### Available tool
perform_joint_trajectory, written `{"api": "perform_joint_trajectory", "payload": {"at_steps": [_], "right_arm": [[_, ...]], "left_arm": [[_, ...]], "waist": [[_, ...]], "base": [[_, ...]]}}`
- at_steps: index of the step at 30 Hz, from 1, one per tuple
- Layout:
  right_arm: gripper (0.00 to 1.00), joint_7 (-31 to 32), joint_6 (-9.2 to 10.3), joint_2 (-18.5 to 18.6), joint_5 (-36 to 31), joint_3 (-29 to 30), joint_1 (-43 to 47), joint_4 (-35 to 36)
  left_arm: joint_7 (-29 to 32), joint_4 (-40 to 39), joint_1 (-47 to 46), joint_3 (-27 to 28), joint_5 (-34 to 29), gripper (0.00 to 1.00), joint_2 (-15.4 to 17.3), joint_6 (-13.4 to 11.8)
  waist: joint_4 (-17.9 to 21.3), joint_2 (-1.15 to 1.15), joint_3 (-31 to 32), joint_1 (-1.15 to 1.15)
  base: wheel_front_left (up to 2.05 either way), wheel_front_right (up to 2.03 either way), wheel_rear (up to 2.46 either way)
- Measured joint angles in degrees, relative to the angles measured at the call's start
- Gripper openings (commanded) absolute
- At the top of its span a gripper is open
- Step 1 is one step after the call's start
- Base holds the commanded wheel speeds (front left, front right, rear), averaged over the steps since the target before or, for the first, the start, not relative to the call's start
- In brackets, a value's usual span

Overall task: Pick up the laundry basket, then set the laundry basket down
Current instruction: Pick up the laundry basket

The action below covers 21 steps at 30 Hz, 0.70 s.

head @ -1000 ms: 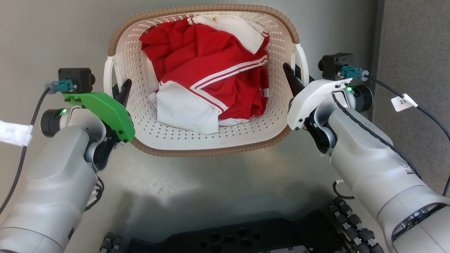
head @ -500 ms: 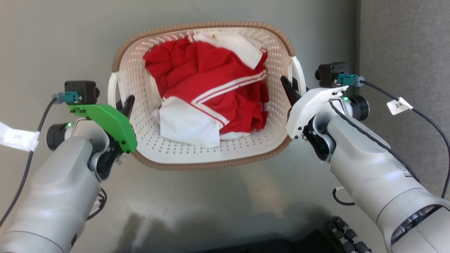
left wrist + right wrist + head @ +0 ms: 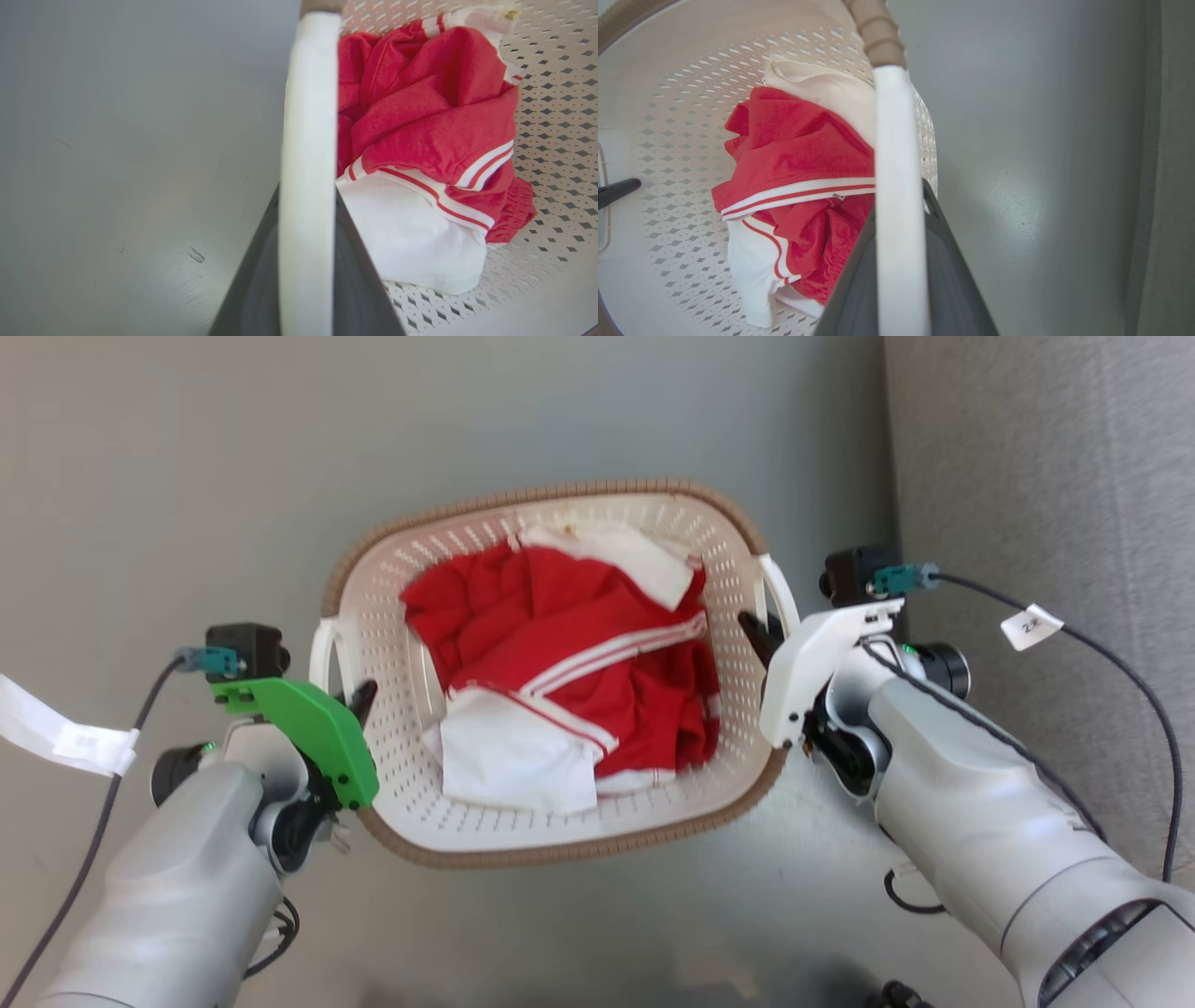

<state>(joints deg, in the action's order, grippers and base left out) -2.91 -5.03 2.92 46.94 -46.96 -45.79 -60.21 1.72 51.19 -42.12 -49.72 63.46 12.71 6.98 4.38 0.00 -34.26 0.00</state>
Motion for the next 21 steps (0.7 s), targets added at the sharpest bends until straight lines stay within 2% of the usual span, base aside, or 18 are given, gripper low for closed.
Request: {"api": "perform_joint_trajectory", "payload": {"at_steps": [21], "right_arm": [[0.00, 6.55, -0.53, 0.20, 6.21, -4.77, 9.25, -2.35]], "left_arm": [[6.71, 3.08, 7.64, -5.02, 4.89, 0.00, -1.91, -0.01]], "waist": [[-0.60, 0.00, 17.34, 0.00]], "base": [[0.00, 0.00, 0.00]]}}
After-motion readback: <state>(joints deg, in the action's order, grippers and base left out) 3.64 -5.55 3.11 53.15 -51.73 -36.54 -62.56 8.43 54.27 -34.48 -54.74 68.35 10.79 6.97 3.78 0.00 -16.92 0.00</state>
